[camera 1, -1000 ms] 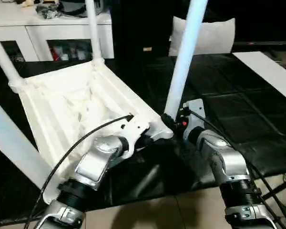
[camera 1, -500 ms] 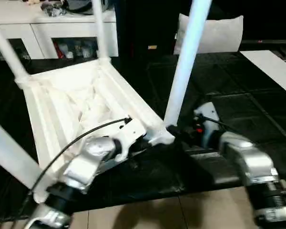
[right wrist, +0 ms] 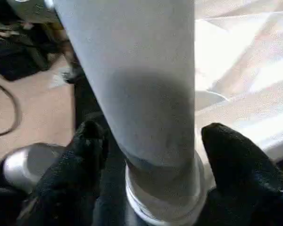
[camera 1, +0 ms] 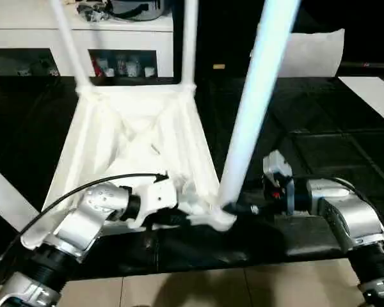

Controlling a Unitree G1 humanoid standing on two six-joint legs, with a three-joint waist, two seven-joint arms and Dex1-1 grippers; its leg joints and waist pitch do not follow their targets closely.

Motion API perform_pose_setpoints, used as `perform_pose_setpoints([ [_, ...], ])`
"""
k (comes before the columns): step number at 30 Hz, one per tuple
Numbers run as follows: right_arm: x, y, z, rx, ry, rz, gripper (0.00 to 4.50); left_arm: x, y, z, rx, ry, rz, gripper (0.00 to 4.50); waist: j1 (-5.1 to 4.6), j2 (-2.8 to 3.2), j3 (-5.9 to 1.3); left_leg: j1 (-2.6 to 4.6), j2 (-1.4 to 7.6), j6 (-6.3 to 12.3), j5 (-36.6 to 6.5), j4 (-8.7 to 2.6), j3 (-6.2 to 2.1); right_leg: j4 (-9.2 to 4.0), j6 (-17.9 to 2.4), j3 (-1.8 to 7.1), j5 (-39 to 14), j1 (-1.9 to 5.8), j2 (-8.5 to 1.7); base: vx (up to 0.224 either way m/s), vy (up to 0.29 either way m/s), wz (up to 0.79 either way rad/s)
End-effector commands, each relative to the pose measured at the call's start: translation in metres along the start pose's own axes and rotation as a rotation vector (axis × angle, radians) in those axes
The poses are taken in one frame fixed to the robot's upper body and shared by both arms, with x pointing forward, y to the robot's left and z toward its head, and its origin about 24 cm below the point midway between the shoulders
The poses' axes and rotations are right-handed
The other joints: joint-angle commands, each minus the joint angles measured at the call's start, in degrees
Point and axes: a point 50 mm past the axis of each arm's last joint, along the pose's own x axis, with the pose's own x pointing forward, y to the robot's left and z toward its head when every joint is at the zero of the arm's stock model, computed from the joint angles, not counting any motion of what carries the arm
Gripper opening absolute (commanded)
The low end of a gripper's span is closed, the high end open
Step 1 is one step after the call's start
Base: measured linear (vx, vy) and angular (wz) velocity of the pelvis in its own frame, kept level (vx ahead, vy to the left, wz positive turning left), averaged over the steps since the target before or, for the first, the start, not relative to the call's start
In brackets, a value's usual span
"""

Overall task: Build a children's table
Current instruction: Rotate leg to tighten

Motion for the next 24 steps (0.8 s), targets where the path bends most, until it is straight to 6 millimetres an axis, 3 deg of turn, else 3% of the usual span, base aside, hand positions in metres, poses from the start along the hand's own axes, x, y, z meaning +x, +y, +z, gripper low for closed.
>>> perform_pose_setpoints([
  [1,0.002,0.004,0.002,0.004,0.012,0.068,2.99,0.009,-0.007,0.005,0.043,0.005,-0.096,0.0,-0.21,-0.24,-3.37,-0.95,1.97,4.57,-2.47,-3.65,-0.19,-3.93,-1.44,4.41,-19.54,3.98,-4.87,0.0,0.0,0.0],
  [9,0.004,0.007,0.0,0.032,0.026,0.129,2.26,0.01,-0.005,0.004,0.032,-0.006,-0.098,0.0,0.18,-0.29,-3.44,-0.87,1.87,3.51,-2.63,-3.68,-0.26,-4.16,-0.22,4.28,-20.63,3.97,-4.78,0.0,0.0,0.0],
  [15,0.006,0.007,-0.001,0.038,0.001,0.106,2.11,0.01,-0.006,0.003,-0.001,-0.021,-0.08,0.0,0.18,-0.32,-3.46,-0.93,1.77,3.45,-2.49,-3.65,-0.25,-4.2,0.25,4.2,-20.74,3.99,-4.69,0.0,0.0,0.0],
  [17,0.013,0.006,0.002,0.046,-0.054,0.021,2.11,0.013,-0.003,0.007,-0.055,-0.058,-0.017,0.0,0.06,-0.17,-3.37,-0.96,1.87,3.01,-2.5,-3.76,-0.29,-4.27,0.31,4.27,-20.74,3.99,-4.77,0.0,0.0,0.0],
  [19,0.018,0.005,0.002,0.052,-0.06,-0.037,2.09,0.015,-0.002,0.009,-0.08,-0.075,0.009,0.0,-0.28,-0.22,-3.25,-0.9,1.63,2.45,-3.49,-3.83,-0.31,-4.65,1.0,4.0,-22.73,3.97,-4.68,0.0,0.0,0.0],
  [20,0.025,-0.002,0.002,0.065,-0.063,-0.16,2.09,0.018,0.001,0.012,-0.112,-0.094,0.056,0.0,-0.49,-0.24,-3.15,-0.77,1.42,2.08,-4.36,-3.79,-0.21,-5.12,1.81,3.86,-24.75,3.87,-4.66,0.0,0.0,0.0],
  [22,0.031,-0.012,0.0,0.088,-0.054,-0.314,2.08,0.022,0.005,0.016,-0.152,-0.109,0.121,0.0,-1.5,-0.22,-3.0,-0.98,1.14,0.9,-5.27,-3.77,-0.38,-5.76,3.59,3.24,-27.89,3.94,-4.59,0.0,0.0,0.0],
  [24,0.033,-0.017,-0.002,0.099,-0.049,-0.388,2.05,0.025,0.007,0.018,-0.17,-0.116,0.158,0.0,-2.56,-0.14,-3.01,-1.22,0.78,0.84,-6.57,-3.55,-0.48,-6.31,5.41,2.6,-29.6,4.16,-4.4,0.0,0.0,0.0],
])
